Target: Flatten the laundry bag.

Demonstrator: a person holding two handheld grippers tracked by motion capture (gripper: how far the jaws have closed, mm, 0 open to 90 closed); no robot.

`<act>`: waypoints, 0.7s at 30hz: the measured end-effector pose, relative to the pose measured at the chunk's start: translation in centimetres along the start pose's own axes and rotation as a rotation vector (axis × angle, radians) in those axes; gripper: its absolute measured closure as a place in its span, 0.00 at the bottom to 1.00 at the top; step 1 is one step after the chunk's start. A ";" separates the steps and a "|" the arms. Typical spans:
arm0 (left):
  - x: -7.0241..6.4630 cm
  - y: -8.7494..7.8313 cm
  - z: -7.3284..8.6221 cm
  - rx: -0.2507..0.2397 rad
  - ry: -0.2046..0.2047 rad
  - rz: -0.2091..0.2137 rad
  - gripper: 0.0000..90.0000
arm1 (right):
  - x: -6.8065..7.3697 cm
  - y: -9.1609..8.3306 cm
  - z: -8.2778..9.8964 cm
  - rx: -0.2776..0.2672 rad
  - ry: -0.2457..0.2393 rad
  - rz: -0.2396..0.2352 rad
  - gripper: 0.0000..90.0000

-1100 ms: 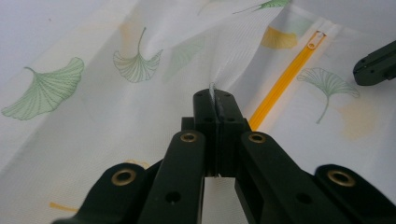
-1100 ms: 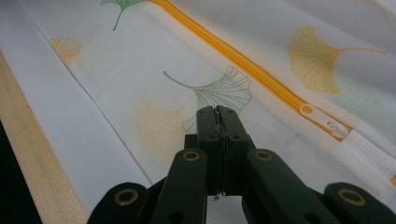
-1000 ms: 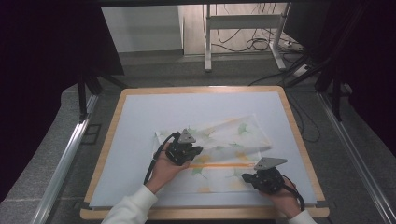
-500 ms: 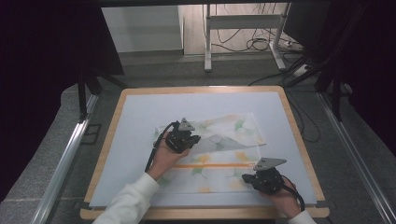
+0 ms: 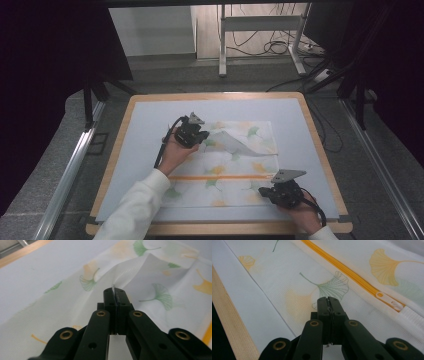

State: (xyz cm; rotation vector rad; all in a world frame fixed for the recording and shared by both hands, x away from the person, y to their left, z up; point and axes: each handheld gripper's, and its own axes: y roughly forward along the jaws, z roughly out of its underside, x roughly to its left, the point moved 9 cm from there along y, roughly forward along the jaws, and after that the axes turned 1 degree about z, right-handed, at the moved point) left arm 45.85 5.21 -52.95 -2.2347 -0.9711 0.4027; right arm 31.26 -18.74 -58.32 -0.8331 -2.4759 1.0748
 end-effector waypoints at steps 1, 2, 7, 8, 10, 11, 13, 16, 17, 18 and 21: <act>0.4 0.1 -0.1 0.000 0.003 -0.010 1.00 | 0.0 0.0 0.0 0.000 0.000 0.000 0.98; 0.7 0.1 -0.2 0.002 0.006 -0.014 1.00 | 0.0 0.0 0.0 -0.001 0.001 0.000 0.98; 2.6 0.7 -0.6 0.013 -0.001 -0.063 1.00 | 0.0 0.0 0.0 0.001 0.004 0.000 0.98; 3.0 0.8 -0.7 0.020 -0.001 -0.070 1.00 | 0.0 0.0 0.0 0.001 0.004 0.000 0.98; 3.7 1.1 -0.8 0.026 -0.002 -0.081 1.00 | 0.0 0.0 0.0 0.000 0.004 -0.001 0.98; 3.7 1.1 -0.8 0.026 -0.002 -0.081 1.00 | 0.0 0.0 0.0 0.000 0.004 -0.001 0.98; 4.8 1.4 -1.0 0.030 -0.007 -0.093 1.00 | -0.1 0.0 0.1 0.001 0.004 0.000 0.98; 5.8 1.7 -1.2 0.027 -0.023 -0.102 1.00 | -0.1 0.0 0.1 0.001 0.006 -0.003 0.98; 6.3 1.8 -1.3 0.026 -0.035 -0.103 1.00 | -0.1 0.0 0.1 0.001 0.007 -0.003 0.98; 6.5 1.9 -1.3 0.034 -0.033 -0.103 1.00 | -0.2 0.0 0.1 0.001 0.007 -0.004 0.98; 7.6 2.3 -1.6 0.035 -0.052 -0.115 1.00 | -0.3 0.0 0.1 0.002 0.008 -0.003 0.98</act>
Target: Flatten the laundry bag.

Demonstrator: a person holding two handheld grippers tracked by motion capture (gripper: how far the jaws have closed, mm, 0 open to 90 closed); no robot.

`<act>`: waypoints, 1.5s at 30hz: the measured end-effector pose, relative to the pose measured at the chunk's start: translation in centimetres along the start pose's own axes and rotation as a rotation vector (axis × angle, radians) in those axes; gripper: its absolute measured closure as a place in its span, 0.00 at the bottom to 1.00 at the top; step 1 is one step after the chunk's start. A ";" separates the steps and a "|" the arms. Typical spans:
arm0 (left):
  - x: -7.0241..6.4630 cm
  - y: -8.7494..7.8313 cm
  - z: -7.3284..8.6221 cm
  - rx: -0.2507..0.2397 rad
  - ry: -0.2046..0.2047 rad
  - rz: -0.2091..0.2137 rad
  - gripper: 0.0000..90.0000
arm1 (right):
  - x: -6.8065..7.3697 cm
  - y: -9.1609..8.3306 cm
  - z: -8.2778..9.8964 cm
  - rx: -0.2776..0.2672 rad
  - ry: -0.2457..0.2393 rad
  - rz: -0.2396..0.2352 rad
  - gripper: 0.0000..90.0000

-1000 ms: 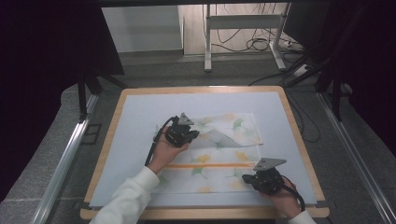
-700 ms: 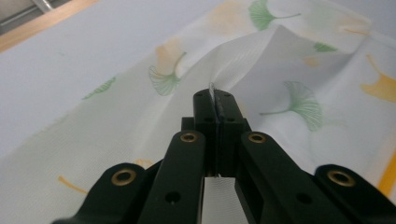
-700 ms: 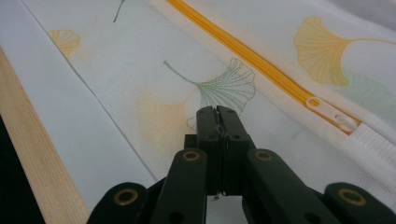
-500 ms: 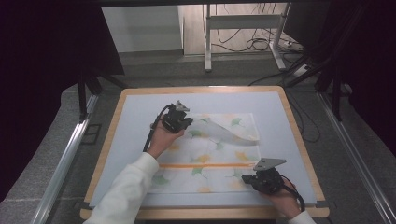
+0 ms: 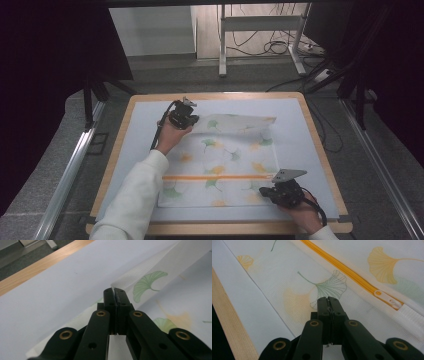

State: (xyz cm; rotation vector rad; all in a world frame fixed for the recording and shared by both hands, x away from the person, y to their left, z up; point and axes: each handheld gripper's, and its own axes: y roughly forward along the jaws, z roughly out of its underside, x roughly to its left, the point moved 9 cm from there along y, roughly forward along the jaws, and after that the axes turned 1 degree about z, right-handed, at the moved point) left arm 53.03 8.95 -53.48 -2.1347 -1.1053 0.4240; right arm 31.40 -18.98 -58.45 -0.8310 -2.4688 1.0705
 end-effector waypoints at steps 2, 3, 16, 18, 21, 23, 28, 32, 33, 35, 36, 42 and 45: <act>0.2 0.2 -0.1 0.005 -0.009 0.002 1.00 | 0.0 0.0 0.0 0.000 0.001 0.000 0.98; 0.7 0.6 -0.1 0.013 -0.014 -0.002 1.00 | -0.1 0.0 0.0 0.001 0.001 -0.001 0.98; 5.4 -0.1 -2.2 -0.059 -0.115 -0.109 0.73 | -0.1 0.0 0.1 0.002 0.007 0.003 0.97; 5.3 -0.7 -2.7 -0.093 -0.111 -0.108 0.60 | -0.2 0.0 0.1 0.002 0.005 0.001 0.97; 4.3 -2.9 -3.7 -0.149 -0.092 -0.072 0.51 | -0.3 0.1 0.2 0.004 0.006 0.001 0.97; 3.5 -3.4 -3.6 -0.151 -0.071 -0.051 0.48 | -0.3 0.1 0.1 0.002 0.004 0.003 0.97; 0.6 -4.7 -2.1 -0.146 -0.029 0.027 0.45 | 0.1 0.1 0.1 0.006 -0.001 -0.001 0.97; -1.5 -5.3 -0.1 -0.123 -0.012 0.094 0.43 | 0.2 0.2 0.1 0.008 0.000 -0.002 0.97; -1.9 -5.4 0.3 -0.118 -0.006 0.101 0.43 | 0.2 0.2 0.1 0.008 0.000 -0.002 0.97; -2.9 -5.5 1.7 -0.102 -0.005 0.123 0.42 | 0.1 0.2 0.1 0.009 0.000 -0.002 0.97; -3.3 -5.6 2.3 -0.099 -0.004 0.131 0.42 | 0.1 0.2 0.1 0.009 0.001 -0.001 0.97; -5.4 -6.3 5.7 -0.077 -0.029 0.168 0.39 | -0.1 -0.1 -0.1 -0.008 0.013 0.011 0.99; -6.2 -6.8 6.9 -0.069 -0.029 0.180 0.38 | -0.2 -0.4 -0.2 -0.016 0.015 0.011 0.99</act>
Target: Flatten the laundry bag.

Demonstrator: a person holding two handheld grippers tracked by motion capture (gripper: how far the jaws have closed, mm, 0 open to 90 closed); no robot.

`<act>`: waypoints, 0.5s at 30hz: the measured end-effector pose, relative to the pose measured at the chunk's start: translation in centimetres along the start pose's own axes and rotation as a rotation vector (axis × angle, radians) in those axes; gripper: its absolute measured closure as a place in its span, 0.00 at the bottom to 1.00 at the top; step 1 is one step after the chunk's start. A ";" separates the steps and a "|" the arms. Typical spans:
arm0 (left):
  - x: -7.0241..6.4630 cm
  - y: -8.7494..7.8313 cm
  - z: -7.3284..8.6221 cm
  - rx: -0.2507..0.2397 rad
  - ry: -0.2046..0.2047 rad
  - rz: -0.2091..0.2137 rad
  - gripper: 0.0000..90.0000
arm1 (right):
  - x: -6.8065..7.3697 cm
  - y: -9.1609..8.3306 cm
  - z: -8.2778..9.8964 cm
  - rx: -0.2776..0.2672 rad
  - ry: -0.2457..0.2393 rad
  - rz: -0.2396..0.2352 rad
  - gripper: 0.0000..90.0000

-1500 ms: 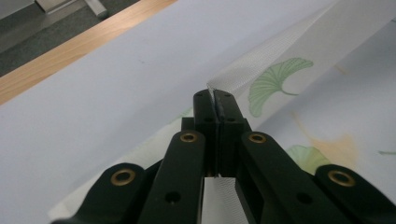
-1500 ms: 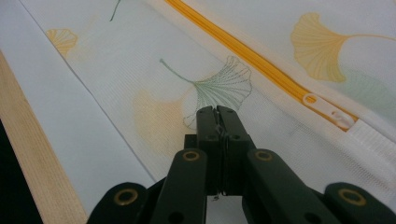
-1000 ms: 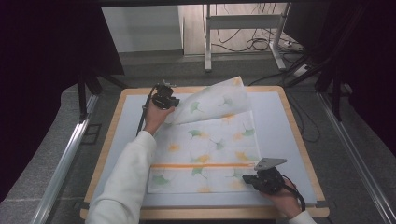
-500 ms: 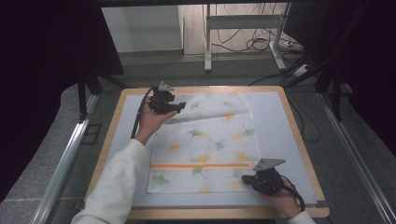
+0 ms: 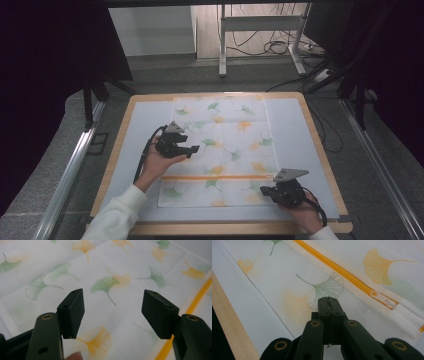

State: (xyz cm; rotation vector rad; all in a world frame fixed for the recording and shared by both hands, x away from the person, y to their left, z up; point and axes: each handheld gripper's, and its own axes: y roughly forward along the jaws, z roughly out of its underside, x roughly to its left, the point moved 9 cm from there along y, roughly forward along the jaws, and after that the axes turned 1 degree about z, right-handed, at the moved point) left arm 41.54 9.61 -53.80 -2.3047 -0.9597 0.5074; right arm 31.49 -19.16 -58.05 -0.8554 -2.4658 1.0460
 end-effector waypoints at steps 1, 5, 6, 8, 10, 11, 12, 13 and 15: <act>-0.3 -0.2 0.5 0.002 0.005 0.008 0.38 | 0.0 0.0 0.0 -0.002 0.002 0.000 0.99; -1.3 -0.5 1.7 0.007 0.001 0.022 0.38 | -0.1 -0.1 -0.1 -0.007 0.008 -0.003 0.99; -1.5 -0.5 2.0 0.000 -0.008 0.029 0.37 | -0.1 -0.1 -0.2 -0.007 0.009 -0.002 0.99; -1.7 -0.5 2.3 -0.003 -0.018 0.038 0.38 | -0.1 -0.1 -0.2 -0.008 0.009 -0.002 0.99; -2.0 -0.4 3.0 0.022 -0.007 0.034 0.37 | -0.2 -0.2 -0.2 -0.008 0.008 -0.001 0.99; -2.3 -0.4 3.6 0.036 0.002 0.027 0.37 | -0.2 -0.2 -0.2 -0.008 0.008 -0.001 0.99; -2.4 -0.4 3.9 0.044 0.007 0.024 0.37 | -0.2 -0.2 -0.1 -0.009 0.008 0.000 0.99; -2.6 -0.4 4.3 0.060 0.011 0.014 0.37 | -0.2 -0.2 -0.1 -0.009 0.009 0.000 0.99; -2.7 -0.6 5.0 0.067 0.003 0.006 0.37 | -0.3 -0.3 -0.1 -0.010 0.006 0.003 0.99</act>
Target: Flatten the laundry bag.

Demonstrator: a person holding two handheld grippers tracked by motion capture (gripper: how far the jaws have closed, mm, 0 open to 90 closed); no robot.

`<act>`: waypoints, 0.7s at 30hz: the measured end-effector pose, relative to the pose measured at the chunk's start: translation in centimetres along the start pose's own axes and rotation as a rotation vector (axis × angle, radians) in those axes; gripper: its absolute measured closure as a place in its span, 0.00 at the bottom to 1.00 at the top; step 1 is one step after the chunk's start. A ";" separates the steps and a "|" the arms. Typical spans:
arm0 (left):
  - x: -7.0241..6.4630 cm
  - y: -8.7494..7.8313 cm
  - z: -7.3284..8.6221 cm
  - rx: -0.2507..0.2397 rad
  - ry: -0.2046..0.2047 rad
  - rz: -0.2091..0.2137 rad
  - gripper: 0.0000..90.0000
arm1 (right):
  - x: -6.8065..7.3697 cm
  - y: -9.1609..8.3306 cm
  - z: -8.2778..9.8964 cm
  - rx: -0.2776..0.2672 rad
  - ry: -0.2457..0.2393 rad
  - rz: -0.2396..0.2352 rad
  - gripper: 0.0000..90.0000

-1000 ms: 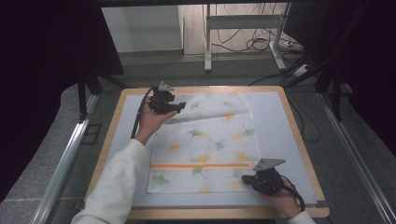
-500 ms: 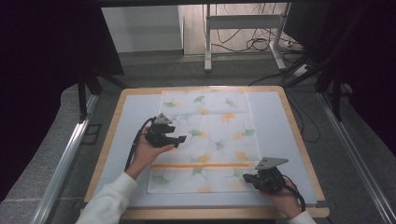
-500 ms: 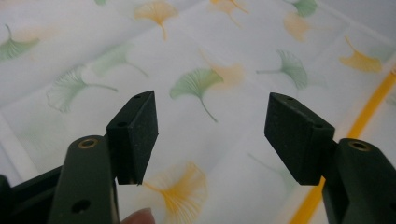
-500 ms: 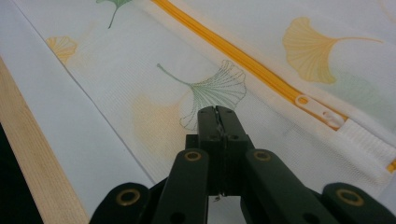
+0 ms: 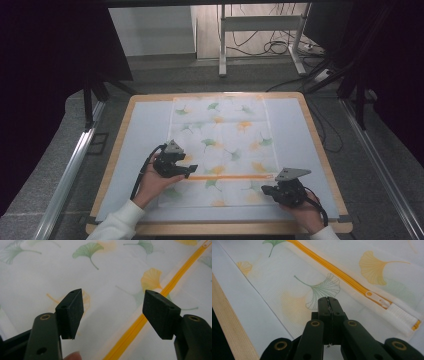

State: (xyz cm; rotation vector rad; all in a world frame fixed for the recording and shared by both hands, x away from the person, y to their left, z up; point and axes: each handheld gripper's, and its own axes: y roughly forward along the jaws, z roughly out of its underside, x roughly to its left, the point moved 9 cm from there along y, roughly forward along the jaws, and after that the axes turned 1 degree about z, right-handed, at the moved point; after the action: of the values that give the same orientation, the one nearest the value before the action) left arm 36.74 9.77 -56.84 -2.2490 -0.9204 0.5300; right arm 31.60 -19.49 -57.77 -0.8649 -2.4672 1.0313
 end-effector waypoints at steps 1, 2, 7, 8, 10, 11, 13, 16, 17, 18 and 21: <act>-0.1 -0.1 0.3 0.005 -0.003 0.004 0.37 | -0.1 0.0 0.1 0.001 0.001 0.003 0.99; -0.1 -0.1 0.3 0.005 -0.003 0.004 0.37 | -0.1 0.0 0.1 0.001 0.001 0.003 0.99; -0.5 -0.8 1.9 0.020 -0.006 -0.022 0.36 | -0.2 -0.1 0.1 -0.001 0.001 0.005 0.99; -0.2 -1.4 2.4 0.019 -0.029 -0.037 0.35 | -0.2 -0.2 0.2 -0.001 0.002 0.005 0.99; 0.3 -2.1 3.0 0.014 -0.058 -0.059 0.34 | -0.2 -0.2 0.2 -0.002 0.003 0.005 0.99; 0.3 -2.1 3.0 0.014 -0.058 -0.059 0.34 | -0.2 -0.2 0.2 -0.002 0.003 0.005 0.99; 1.1 -2.9 4.0 0.017 -0.078 -0.098 0.33 | -0.3 -0.2 0.1 -0.002 0.000 0.005 0.99; 1.4 -3.3 4.8 0.020 -0.102 -0.105 0.31 | -0.3 -0.1 0.2 0.000 0.001 0.005 0.99; 1.4 -3.6 5.3 0.027 -0.102 -0.111 0.31 | -0.3 -0.1 0.2 0.001 0.003 0.004 0.99; 1.5 -3.7 5.6 0.035 -0.092 -0.124 0.30 | -0.2 -0.1 0.1 0.000 0.001 0.003 0.99; 1.5 -3.6 6.0 0.048 -0.083 -0.128 0.29 | -0.2 0.0 0.1 0.000 -0.001 0.002 0.99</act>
State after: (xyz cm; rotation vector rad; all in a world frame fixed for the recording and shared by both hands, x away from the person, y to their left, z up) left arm 32.63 15.23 -58.81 -2.1219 -1.0739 0.5843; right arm 31.70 -19.72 -57.83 -0.8673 -2.4672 1.0326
